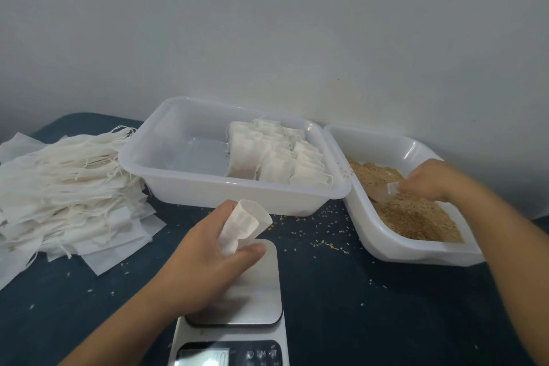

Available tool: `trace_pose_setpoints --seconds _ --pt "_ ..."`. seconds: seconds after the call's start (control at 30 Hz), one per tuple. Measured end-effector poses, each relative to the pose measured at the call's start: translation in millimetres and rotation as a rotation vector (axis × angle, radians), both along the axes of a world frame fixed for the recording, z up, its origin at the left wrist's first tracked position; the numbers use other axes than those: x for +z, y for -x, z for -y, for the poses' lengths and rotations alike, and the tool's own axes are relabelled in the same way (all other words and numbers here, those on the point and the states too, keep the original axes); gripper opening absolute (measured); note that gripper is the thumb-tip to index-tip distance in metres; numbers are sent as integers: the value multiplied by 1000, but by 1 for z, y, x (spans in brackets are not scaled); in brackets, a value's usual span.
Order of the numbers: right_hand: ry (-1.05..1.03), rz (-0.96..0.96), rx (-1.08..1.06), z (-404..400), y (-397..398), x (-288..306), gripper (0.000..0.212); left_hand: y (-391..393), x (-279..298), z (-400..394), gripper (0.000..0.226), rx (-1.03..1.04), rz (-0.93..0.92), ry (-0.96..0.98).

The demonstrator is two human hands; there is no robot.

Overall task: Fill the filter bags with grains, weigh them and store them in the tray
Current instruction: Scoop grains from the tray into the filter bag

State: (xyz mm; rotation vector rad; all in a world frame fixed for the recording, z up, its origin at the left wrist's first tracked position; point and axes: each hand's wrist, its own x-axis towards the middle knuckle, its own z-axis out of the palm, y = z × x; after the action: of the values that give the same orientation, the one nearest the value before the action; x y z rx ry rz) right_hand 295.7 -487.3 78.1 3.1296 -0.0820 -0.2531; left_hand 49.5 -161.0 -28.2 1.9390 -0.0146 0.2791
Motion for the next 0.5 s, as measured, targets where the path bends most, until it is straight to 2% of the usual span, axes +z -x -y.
trace_pose_setpoints --seconds 0.17,0.3,0.5 --pt "-74 61 10 -6 2 -20 55 -2 -3 -2 43 36 -11 12" --pt "-73 109 -5 9 21 -12 51 -3 -2 1 47 75 5 19" --pt "-90 192 -39 21 54 -3 61 -1 2 3 50 84 1 30"
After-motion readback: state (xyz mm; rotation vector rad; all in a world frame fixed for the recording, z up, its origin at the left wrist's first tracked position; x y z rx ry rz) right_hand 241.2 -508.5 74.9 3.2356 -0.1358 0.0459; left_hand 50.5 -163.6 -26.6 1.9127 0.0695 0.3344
